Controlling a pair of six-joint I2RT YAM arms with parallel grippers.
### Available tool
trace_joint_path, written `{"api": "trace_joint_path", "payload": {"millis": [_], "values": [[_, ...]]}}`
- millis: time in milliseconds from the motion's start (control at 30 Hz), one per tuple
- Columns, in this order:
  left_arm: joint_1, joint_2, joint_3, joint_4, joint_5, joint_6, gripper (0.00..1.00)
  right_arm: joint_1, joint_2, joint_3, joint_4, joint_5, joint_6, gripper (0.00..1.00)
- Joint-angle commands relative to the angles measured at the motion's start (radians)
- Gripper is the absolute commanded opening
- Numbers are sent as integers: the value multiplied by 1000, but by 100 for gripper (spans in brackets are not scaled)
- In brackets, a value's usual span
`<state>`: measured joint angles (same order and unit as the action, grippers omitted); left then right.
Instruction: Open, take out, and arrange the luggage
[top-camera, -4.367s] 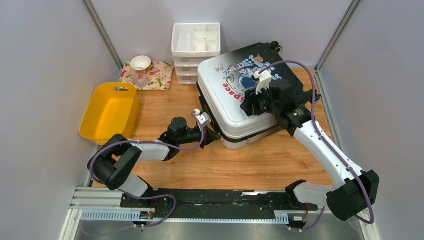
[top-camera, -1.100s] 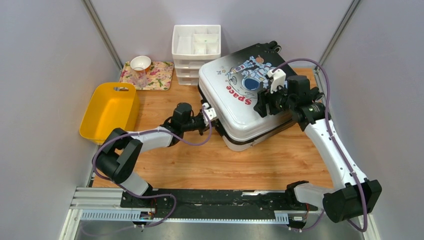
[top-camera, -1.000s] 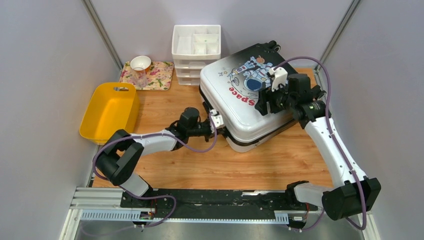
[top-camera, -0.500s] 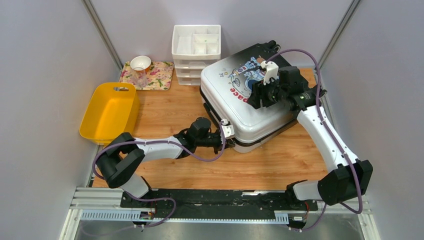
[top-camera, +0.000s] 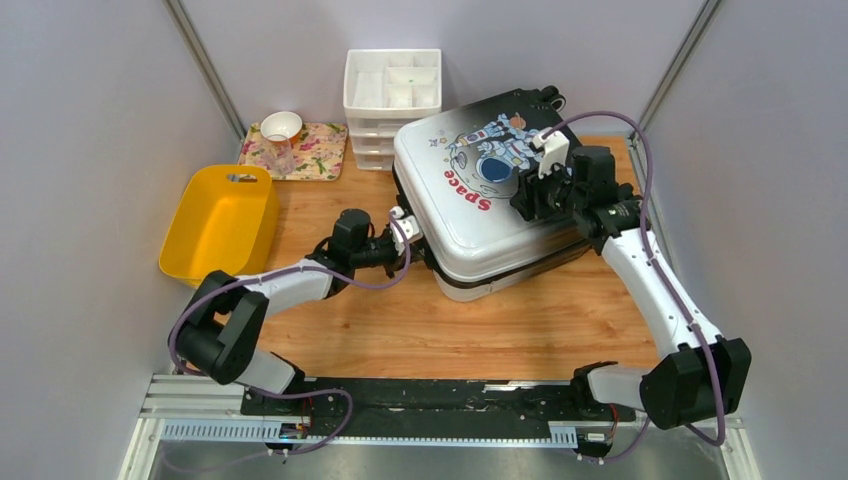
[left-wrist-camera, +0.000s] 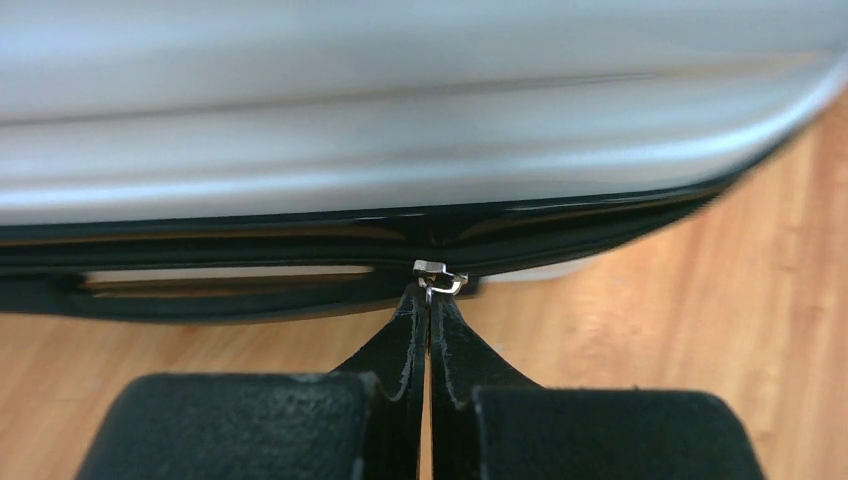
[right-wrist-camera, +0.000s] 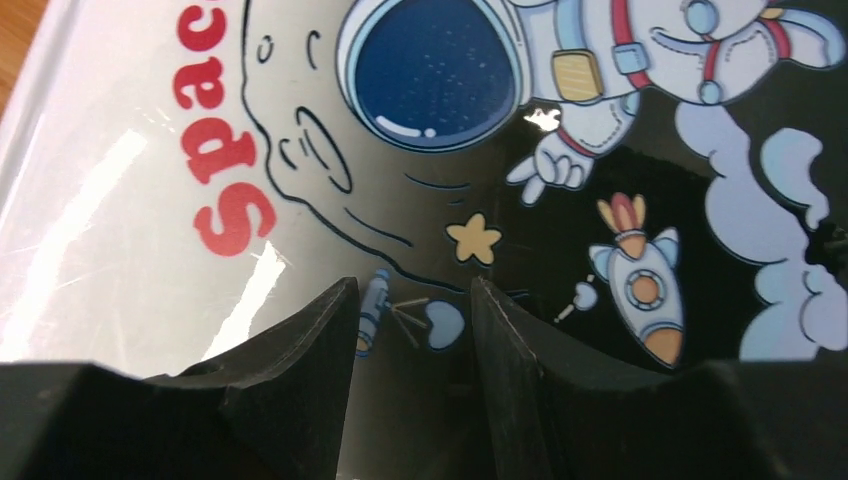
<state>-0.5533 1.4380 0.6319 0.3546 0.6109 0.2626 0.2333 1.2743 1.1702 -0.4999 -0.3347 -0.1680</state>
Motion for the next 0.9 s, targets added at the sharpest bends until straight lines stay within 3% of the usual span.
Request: {"api": "trace_joint_path", "payload": {"millis": [0, 167, 267, 333, 433, 533, 567, 600, 667, 867], "values": [[124, 80, 98, 23, -33, 122, 0, -70, 71, -69, -305, 66, -39, 52], [136, 110, 134, 35, 53, 194, 0, -267, 57, 121, -429, -71, -206, 67], [124, 113, 147, 18, 75, 181, 0, -420, 68, 231, -506, -72, -327, 70], [110, 108, 143, 23, 70, 185, 0, -524, 95, 281, -566, -37, -312, 69], [102, 104, 140, 27, 59, 182, 0, -620, 160, 345, -627, 11, -194, 67], [96, 102, 140, 27, 50, 176, 0, -646, 175, 335, -605, 144, 159, 63], [95, 99, 137, 26, 47, 175, 0, -644, 175, 323, -594, 286, 379, 61], [93, 96, 135, 23, 46, 175, 0, -643, 180, 315, -594, 333, 466, 62], [90, 90, 132, 20, 41, 173, 0, -644, 203, 315, -597, 333, 551, 67], [89, 68, 120, 9, 29, 164, 0, -661, 140, 347, -458, 280, 643, 69]]}}
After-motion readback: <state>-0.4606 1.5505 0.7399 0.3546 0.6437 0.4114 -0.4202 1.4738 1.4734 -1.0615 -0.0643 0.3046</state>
